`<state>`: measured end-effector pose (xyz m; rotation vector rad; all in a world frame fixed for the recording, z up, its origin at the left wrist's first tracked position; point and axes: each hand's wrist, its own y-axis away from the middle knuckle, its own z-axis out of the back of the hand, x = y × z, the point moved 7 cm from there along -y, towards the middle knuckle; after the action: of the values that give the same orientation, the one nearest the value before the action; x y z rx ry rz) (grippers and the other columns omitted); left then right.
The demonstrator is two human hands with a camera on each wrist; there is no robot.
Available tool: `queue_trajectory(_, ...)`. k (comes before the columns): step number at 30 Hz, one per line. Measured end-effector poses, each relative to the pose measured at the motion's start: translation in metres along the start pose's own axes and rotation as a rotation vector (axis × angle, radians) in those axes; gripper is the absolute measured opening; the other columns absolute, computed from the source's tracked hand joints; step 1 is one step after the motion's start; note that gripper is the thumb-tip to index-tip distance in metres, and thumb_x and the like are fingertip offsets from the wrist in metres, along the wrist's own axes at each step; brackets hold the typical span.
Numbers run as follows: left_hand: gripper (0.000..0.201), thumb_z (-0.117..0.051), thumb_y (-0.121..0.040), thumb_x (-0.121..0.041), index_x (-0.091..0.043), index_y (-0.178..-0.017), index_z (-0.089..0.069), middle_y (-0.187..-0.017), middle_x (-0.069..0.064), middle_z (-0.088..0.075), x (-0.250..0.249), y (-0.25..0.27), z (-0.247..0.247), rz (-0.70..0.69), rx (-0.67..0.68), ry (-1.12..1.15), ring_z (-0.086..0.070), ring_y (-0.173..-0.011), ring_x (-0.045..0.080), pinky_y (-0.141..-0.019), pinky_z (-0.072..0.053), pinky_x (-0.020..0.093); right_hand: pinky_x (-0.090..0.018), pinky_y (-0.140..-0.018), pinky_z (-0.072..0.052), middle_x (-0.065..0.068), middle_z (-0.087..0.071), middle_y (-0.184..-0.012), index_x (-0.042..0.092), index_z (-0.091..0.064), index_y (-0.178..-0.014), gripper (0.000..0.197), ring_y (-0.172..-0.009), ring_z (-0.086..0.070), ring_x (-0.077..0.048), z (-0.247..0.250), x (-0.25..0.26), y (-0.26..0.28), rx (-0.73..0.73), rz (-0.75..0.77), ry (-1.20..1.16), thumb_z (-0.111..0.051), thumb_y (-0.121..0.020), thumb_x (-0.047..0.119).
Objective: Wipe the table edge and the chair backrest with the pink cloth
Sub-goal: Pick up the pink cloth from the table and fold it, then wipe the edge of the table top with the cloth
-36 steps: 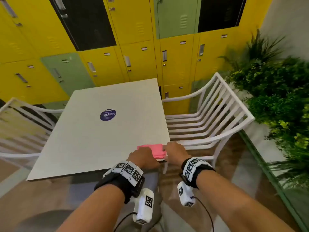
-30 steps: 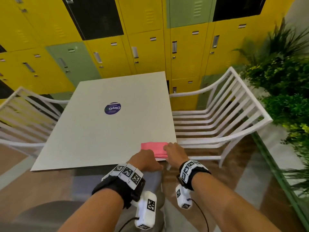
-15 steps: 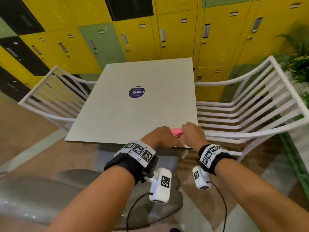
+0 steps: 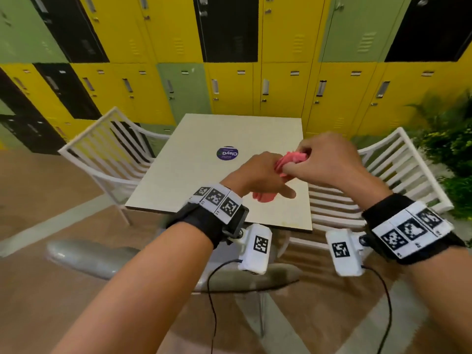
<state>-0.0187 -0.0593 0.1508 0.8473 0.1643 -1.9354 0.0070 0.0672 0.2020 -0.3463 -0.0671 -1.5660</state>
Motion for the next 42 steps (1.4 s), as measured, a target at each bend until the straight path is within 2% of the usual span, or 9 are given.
queue_trajectory(6, 0.028, -0.078, -0.095, -0.038, -0.011, -0.101, -0.076, -0.096, 0.008, -0.079, 0.032, 0.108, 0.077, -0.137, -0.156, 0.096, -0.076, -0.086, 0.023, -0.074, -0.06, 0.031, -0.039, -0.057, -0.046, 0.001, -0.067, -0.064, 0.018, -0.069, -0.068, 0.044, -0.066, -0.059, -0.021, 0.038, 0.106, 0.039, -0.035, 0.072, -0.214, -0.065, -0.073, 0.061)
queue_trajectory(10, 0.011, -0.072, -0.1, -0.032, -0.027, -0.09, -0.071, -0.091, -0.002, -0.075, 0.094, 0.174, 0.106, -0.16, -0.21, 0.212, -0.072, -0.086, 0.021, -0.078, -0.056, 0.036, -0.034, -0.058, -0.044, 0.008, -0.069, -0.068, 0.024, -0.072, -0.07, 0.033, -0.07, -0.062, -0.015, 0.017, 0.176, 0.052, 0.009, 0.09, -0.368, -0.073, -0.08, 0.055)
queue_trajectory(15, 0.022, -0.063, -0.103, -0.016, -0.031, -0.09, -0.073, -0.091, -0.005, -0.074, 0.198, 0.251, 0.14, -0.005, -0.325, 0.304, -0.067, -0.084, 0.013, -0.084, -0.06, 0.041, -0.027, -0.069, -0.045, 0.025, -0.071, -0.089, 0.038, -0.075, -0.091, 0.041, -0.086, -0.061, 0.004, -0.035, 0.268, 0.069, 0.12, 0.156, -0.396, -0.066, -0.079, 0.076)
queue_trajectory(20, 0.02, -0.054, -0.107, -0.017, -0.017, -0.106, -0.074, -0.101, 0.016, -0.075, 0.308, 0.324, 0.183, 0.18, -0.546, 0.438, -0.066, -0.082, 0.026, -0.082, -0.06, 0.052, -0.031, -0.086, -0.047, 0.022, -0.068, -0.114, 0.037, -0.068, -0.121, 0.057, -0.104, -0.061, -0.005, -0.076, 0.337, 0.087, 0.214, 0.258, -0.288, -0.058, -0.082, 0.079)
queue_trajectory(26, 0.023, -0.058, -0.106, -0.034, -0.041, -0.118, -0.076, -0.111, -0.005, -0.077, 0.43, 0.337, 0.186, 0.301, -0.744, 0.534, -0.07, -0.096, 0.015, -0.085, -0.055, 0.037, -0.031, -0.097, -0.045, 0.011, -0.061, -0.138, 0.035, -0.057, -0.139, 0.066, -0.119, -0.056, -0.011, -0.136, 0.382, 0.107, 0.326, 0.327, -0.221, -0.056, -0.086, 0.075)
queue_trajectory(29, 0.025, -0.055, -0.109, -0.03, -0.032, -0.12, -0.077, -0.12, -0.006, -0.078, 0.451, 0.31, 0.16, 0.244, -0.697, 0.612, -0.074, -0.102, 0.003, -0.095, -0.057, 0.031, -0.03, -0.1, -0.042, 0.007, -0.057, -0.142, 0.032, -0.053, -0.144, 0.066, -0.126, -0.052, -0.014, -0.158, 0.393, 0.109, 0.372, 0.309, -0.199, -0.058, -0.089, 0.069)
queue_trajectory(32, 0.025, -0.049, -0.107, -0.035, -0.039, -0.12, -0.071, -0.115, -0.016, -0.079, 0.463, 0.281, 0.128, 0.215, -0.601, 0.511, -0.079, -0.1, 0.032, -0.091, -0.062, 0.053, -0.031, -0.102, -0.041, 0.005, -0.055, -0.145, 0.031, -0.049, -0.146, 0.067, -0.129, -0.05, -0.017, -0.167, 0.395, 0.106, 0.348, 0.297, -0.154, -0.058, -0.09, 0.067)
queue_trajectory(36, 0.023, -0.05, -0.102, -0.032, -0.041, -0.107, -0.071, -0.108, -0.02, -0.078, 0.429, 0.288, 0.115, 0.262, -0.693, 0.188, -0.071, -0.108, 0.015, -0.1, -0.053, 0.041, -0.032, -0.105, -0.039, 0.004, -0.05, -0.151, 0.032, -0.044, -0.149, 0.067, -0.134, -0.047, -0.018, -0.171, 0.389, 0.106, 0.315, 0.257, -0.113, -0.057, -0.093, 0.065)
queue_trajectory(42, 0.032, -0.056, -0.104, -0.024, -0.042, -0.128, -0.067, -0.116, -0.018, -0.075, 0.367, 0.29, 0.078, 0.104, -0.686, 0.075, -0.066, -0.113, 0.013, -0.111, -0.046, 0.048, -0.033, -0.109, -0.037, 0.004, -0.045, -0.156, 0.029, -0.039, -0.153, 0.079, -0.137, -0.045, -0.017, -0.176, 0.381, 0.111, 0.248, 0.211, -0.269, -0.051, -0.09, 0.074)
